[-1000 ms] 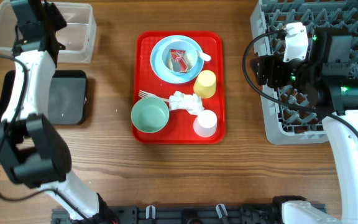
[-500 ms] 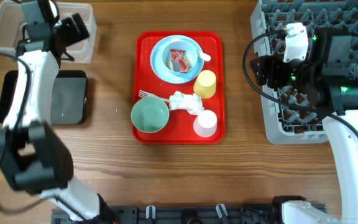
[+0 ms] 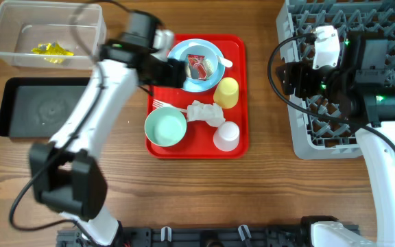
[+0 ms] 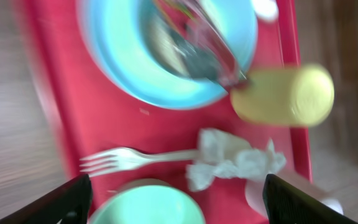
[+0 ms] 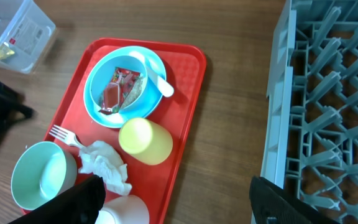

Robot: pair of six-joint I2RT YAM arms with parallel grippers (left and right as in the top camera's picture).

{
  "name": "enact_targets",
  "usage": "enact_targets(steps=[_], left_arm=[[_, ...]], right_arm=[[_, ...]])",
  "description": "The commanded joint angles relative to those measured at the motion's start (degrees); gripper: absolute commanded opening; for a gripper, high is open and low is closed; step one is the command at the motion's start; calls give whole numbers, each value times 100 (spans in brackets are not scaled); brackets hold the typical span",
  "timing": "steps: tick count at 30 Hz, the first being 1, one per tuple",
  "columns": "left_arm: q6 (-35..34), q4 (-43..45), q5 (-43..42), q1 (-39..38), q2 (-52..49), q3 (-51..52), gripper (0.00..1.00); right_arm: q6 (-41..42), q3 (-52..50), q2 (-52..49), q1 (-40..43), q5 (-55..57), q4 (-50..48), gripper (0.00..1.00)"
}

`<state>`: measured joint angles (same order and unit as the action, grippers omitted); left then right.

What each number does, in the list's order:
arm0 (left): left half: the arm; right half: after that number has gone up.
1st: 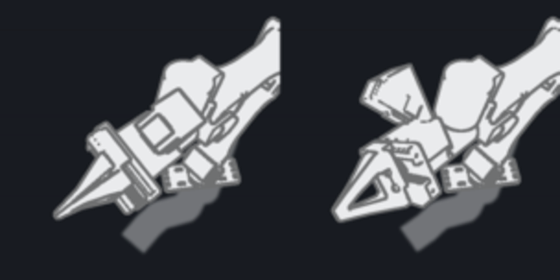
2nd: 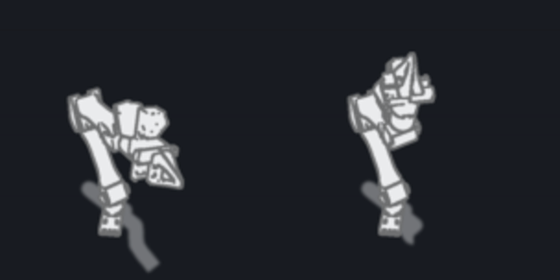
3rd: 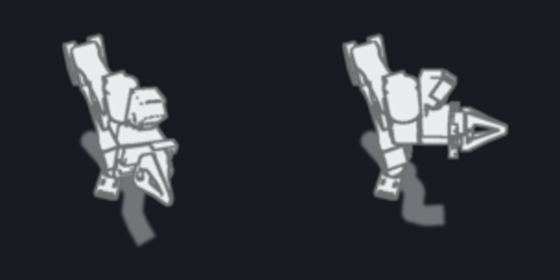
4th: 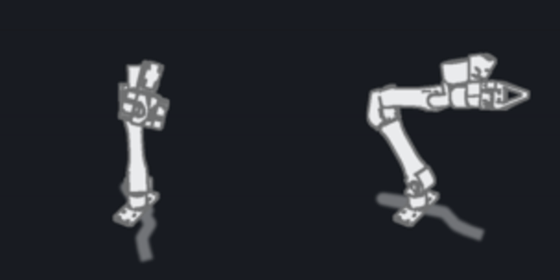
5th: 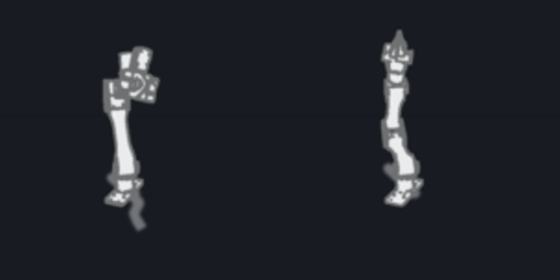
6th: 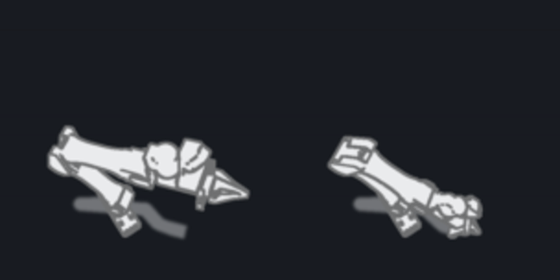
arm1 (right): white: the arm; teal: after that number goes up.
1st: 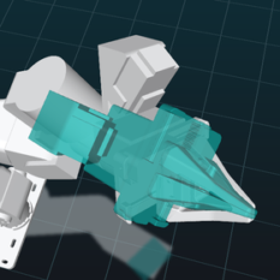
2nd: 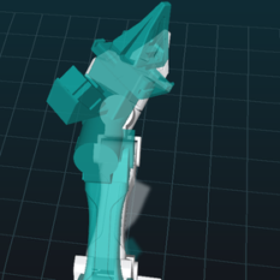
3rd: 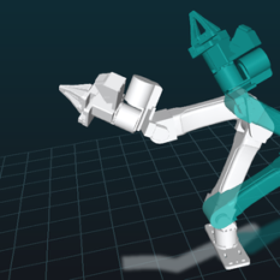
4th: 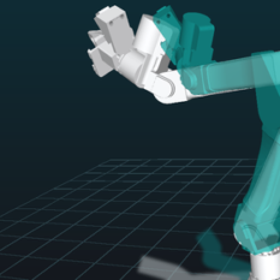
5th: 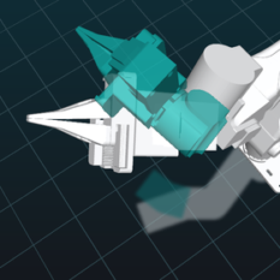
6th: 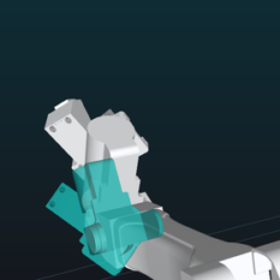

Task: Sort waste into correct bins and load items into the dishwasher rack
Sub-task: 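Grasp the white tissue with the left gripper and drop it in bin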

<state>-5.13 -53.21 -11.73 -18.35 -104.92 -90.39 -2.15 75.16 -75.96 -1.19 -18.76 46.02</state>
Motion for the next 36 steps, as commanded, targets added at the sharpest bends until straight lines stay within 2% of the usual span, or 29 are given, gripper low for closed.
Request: enact_targets(steps=[1,6,12,20,21,23,24,25,31,36], left_arm=[[240,-17,304,-474,-391,28,87],[350,199,304,-903,-857,28,86],[343,280,306,-1204,-1392,28,71],[343,533,564,-1209,-1674,28,65],[341,546,562,-1209,-1681,28,56],[339,542,560,-1215,-1681,28,22],[330,540,557,-1220,-1681,28,8],[317,540,555,-1220,-1681,28,4],[173,448,474,-1152,-1327,-4,4],[-20,391,472,-892,-481,-195,4]], right_arm=[[79,122,-57,24,79,63,79],[68,122,-57,24,81,98,80],[72,122,-57,24,79,122,79],[68,122,-57,24,81,118,79],[66,122,-57,24,81,120,80],[68,122,-57,24,81,122,79],[68,122,-57,24,83,122,80],[68,122,-57,24,81,120,80],[68,122,-57,24,81,111,79],[68,122,-57,24,81,98,79]])
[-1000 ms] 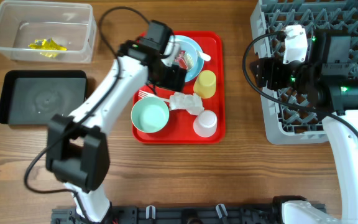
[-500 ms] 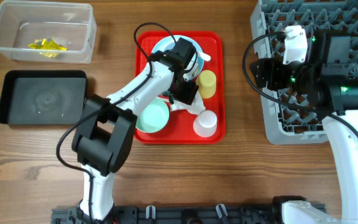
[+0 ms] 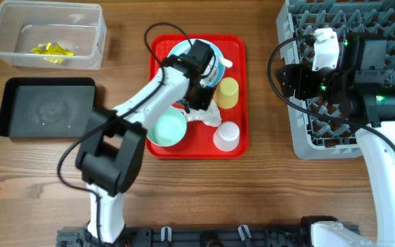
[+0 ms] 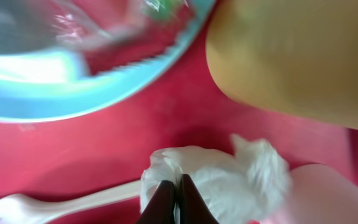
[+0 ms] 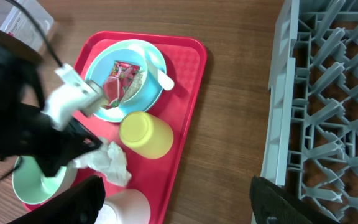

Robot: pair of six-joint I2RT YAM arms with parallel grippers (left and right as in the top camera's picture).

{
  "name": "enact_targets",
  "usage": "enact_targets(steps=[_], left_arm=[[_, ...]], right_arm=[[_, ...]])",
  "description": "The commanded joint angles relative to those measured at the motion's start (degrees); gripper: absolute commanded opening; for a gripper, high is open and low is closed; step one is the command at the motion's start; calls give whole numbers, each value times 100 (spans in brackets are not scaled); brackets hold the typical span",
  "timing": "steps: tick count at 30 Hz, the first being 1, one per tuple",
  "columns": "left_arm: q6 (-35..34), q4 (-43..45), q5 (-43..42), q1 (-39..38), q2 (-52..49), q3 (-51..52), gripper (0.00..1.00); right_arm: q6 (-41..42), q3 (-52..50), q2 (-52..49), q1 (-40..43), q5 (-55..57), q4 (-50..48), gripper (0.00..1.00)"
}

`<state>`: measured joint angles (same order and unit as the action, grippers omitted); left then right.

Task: Sort waste into correct bins and load items into the dishwasher rack
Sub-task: 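Grasp the white tissue with the left gripper and drop it in bin, then reach the left gripper to the blue plate and grasp the red wrapper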

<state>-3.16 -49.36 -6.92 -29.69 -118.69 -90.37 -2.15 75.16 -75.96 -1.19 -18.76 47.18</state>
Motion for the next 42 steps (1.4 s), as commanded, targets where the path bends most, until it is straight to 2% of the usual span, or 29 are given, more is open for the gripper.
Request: enact_targets(steps=[1,7,12,16,25,29,31,33,38,42], left_arm=[[-223,11,-9,299,1049,-210,4],[-221,28,0,955,2175,-223,4],[-223,420,752,1904,2444,-221,4],[-223,1300,1368,2675,2111,-221,4],[-221,3464,1366,3821,885,-221,4],[-229,3864,1394,4057,354,-221,5],[-402,3936,1390,4153,153,-221,38],[-527,3928,1388,4194,50,-221,100],[-527,3821,1379,4122,181,-223,100],[-518,3421,621,3845,612,-223,100]], right_arm=[[68,122,-57,24,81,-20,80],[70,122,-57,24,81,-22,80],[76,122,-57,24,79,-39,80],[81,122,-57,24,79,-52,80],[83,122,-72,24,81,-105,80],[83,122,-72,24,81,-103,80],[83,122,-72,24,81,-96,80],[81,122,-72,24,81,-96,80],[81,122,-72,24,81,-107,80],[79,122,-72,24,81,-105,80]])
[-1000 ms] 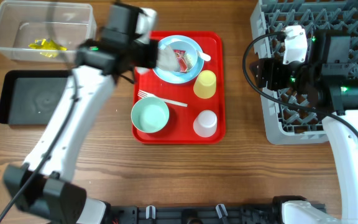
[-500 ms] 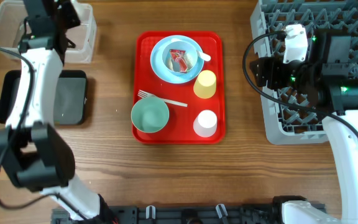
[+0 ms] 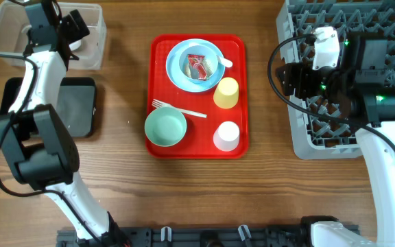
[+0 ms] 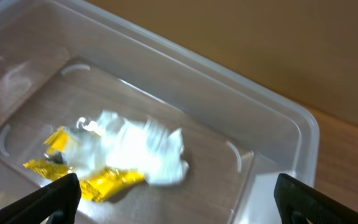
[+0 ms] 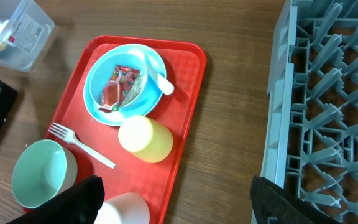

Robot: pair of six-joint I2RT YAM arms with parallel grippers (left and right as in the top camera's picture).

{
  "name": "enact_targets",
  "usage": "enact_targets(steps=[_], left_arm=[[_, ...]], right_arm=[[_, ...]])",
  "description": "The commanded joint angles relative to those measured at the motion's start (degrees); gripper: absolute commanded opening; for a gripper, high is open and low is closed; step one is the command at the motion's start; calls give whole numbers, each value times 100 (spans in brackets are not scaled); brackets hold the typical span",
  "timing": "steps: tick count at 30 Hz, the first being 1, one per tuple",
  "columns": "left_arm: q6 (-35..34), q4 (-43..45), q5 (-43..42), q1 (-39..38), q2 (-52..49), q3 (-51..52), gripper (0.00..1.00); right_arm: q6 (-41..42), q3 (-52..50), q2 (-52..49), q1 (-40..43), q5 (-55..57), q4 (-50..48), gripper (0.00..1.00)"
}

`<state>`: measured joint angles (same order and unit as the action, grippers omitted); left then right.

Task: Sort waste into correct bins and load items into the dishwasher rack
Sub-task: 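Reach the left gripper to the blue plate and grasp the red wrapper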

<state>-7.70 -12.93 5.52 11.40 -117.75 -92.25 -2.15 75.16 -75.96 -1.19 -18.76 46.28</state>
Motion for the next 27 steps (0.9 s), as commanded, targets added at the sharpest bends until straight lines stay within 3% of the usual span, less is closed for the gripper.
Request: enact_targets(steps=[1,4,7,14,20,27], left_arm=[[-42,-376,-1032,-369,636,-35,100],[0,-872,-2000,-769,855,-35,100],[0,-1379,-2173,-1379,815,-33,100],[-2,-1578,-2076,-2684,396,-33,100],[-208,-1502,-1047,-3543,26,-33,98],[-492,-1521,-964,-3897,-175,-33,81]], right_arm=[[81,122,-72,24,81,-20,80],[81,122,-72,24,79,-24,80],[79,122,-72,24,79,-17,80],[81,122,-72,24,79,-15,80],[79,122,-72,24,79,9,80],[81,122,-72,24,79,13,80]])
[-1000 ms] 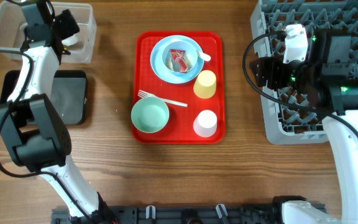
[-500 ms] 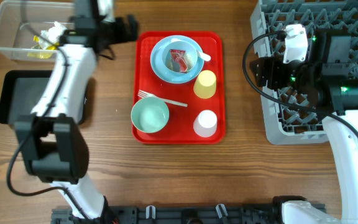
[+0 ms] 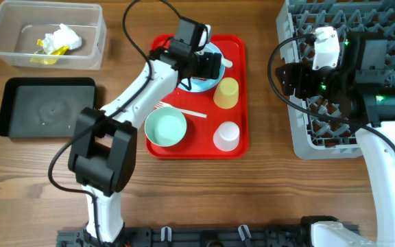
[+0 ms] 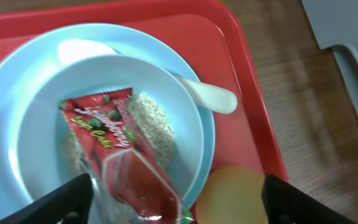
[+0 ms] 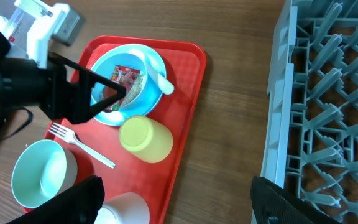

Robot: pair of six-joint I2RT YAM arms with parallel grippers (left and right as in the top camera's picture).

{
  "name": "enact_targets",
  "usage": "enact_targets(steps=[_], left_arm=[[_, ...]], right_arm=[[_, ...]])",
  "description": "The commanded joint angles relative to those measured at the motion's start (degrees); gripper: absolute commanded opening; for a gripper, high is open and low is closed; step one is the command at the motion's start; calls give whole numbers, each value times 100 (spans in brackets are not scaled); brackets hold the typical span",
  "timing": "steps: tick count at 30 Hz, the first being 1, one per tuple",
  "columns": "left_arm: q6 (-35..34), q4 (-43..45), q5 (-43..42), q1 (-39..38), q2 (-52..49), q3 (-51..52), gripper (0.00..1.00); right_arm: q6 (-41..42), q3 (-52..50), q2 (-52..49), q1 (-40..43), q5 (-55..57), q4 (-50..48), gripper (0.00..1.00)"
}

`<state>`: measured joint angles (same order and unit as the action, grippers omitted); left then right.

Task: Sort waste into correct bins and load items into the dishwasher rack
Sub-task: 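Reach the left gripper to the blue plate and grasp the red wrapper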

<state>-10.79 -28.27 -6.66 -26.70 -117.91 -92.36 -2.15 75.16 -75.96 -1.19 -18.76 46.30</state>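
My left gripper (image 4: 178, 182) hangs open over the blue bowl (image 4: 30, 143) at the back of the red tray (image 3: 238, 48). A red snack wrapper (image 4: 110, 155) lies in the bowl on some crumbs, between and just ahead of the fingers. A white spoon (image 4: 210, 96) rests on the bowl's rim. My right gripper (image 5: 176, 180) stands open and empty by the left edge of the grey dish rack (image 3: 307, 130). The clear bin (image 3: 19, 48) holds a white napkin (image 3: 64, 34) and a yellow wrapper (image 3: 46, 49).
The red tray also carries a yellow cup (image 3: 226, 92), a green bowl (image 3: 165, 127), a white cup (image 3: 226, 135) and a white fork (image 3: 184, 110). A black tray (image 3: 46, 106) lies on the wooden table below the clear bin.
My left gripper was open over the clear bin with the napkin lying inside; now it is open over the blue bowl on the red tray. The right arm has not moved.
My left gripper was open above the red tray, where a crumpled napkin lay by the fork. Then it was shut on the napkin. Then it was open over the clear bin, napkin inside beside the yellow wrapper. Now it hangs over the blue bowl.
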Motion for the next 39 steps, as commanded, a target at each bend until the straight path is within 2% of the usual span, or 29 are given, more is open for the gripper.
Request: enact_targets(steps=[1,6,7,10,17,24,25,27,34,39], left_arm=[[-205,13,310,-107,-192,-22,79],[-671,-7,640,-98,-385,-22,78],[-796,-7,699,-98,-396,-22,74],[-968,0,859,-101,-396,-22,70],[-966,87,870,-101,-496,-22,50],[-962,225,953,-76,-745,-22,42],[-962,284,962,-66,-750,-22,32],[-960,452,984,-42,-745,-24,6],[-960,660,977,-35,-527,-24,4],[-957,343,975,-33,168,-24,4]], right_arm=[[76,122,-72,24,81,26,80],[66,122,-72,24,83,85,80],[63,122,-72,24,81,83,80],[68,122,-72,24,81,83,80],[66,122,-72,24,79,98,80],[68,122,-72,24,79,125,80],[68,122,-72,24,81,131,80],[66,122,-72,24,79,136,80],[66,122,-72,24,81,136,80],[63,122,-72,24,83,133,80]])
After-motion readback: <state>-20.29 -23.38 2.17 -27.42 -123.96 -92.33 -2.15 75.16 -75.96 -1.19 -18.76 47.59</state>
